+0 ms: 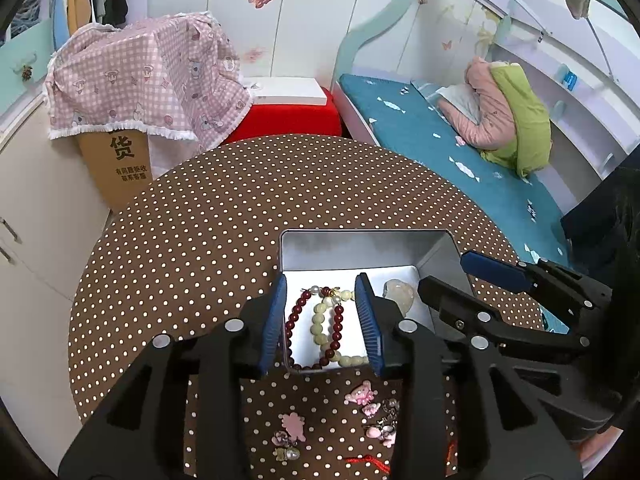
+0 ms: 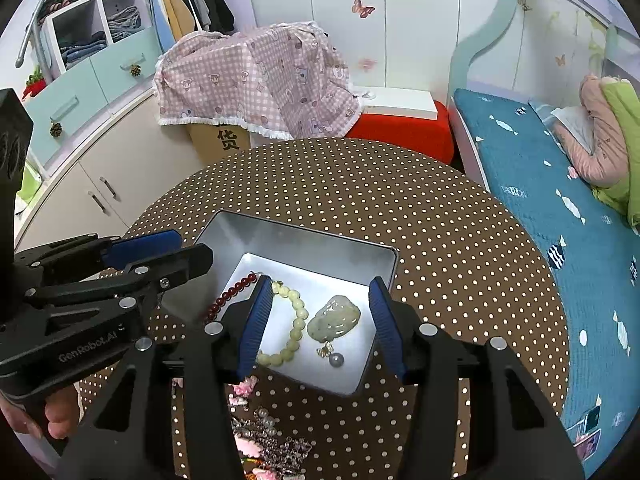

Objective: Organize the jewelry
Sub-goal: 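Lower the red bracelet and jade pendant into the tray and open both grippers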

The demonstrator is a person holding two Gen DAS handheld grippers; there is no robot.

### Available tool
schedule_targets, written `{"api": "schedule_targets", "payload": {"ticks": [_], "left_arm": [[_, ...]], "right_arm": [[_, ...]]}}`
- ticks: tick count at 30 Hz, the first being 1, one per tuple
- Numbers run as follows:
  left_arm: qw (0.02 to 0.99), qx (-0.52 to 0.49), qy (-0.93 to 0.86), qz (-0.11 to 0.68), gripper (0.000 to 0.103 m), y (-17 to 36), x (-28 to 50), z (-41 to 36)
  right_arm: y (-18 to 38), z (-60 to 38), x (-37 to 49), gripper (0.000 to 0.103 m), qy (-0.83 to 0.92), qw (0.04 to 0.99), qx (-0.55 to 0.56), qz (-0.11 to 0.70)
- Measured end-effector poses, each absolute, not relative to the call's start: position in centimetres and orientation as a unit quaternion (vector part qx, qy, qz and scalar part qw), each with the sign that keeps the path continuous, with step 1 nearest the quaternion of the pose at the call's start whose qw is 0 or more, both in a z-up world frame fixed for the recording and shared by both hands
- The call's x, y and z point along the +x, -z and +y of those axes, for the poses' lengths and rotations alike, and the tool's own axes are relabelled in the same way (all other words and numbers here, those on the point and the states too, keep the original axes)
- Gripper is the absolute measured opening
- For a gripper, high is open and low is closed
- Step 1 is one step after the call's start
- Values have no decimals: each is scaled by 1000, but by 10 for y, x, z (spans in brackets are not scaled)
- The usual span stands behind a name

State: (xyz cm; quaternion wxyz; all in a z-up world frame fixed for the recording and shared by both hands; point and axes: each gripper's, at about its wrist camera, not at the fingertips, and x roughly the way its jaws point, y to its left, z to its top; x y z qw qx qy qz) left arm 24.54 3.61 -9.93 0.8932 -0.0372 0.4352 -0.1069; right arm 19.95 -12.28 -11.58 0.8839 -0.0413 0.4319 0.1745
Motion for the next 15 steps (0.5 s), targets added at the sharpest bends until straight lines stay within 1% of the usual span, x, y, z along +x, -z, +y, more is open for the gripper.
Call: {"api": "schedule_targets", "payload": {"ticks": [6, 10, 15], "left_arm": [[895, -31, 107, 431, 39, 94, 231, 38], [898, -29, 105, 427, 46, 91, 219, 40], [899, -28, 102, 424, 47, 90, 203, 45]], "right_arm": [[111, -121, 189, 48, -175, 886, -43, 427], [108, -122, 180, 48, -177, 887, -44, 424], [107, -122, 170, 48, -179, 887, -47, 423]]}}
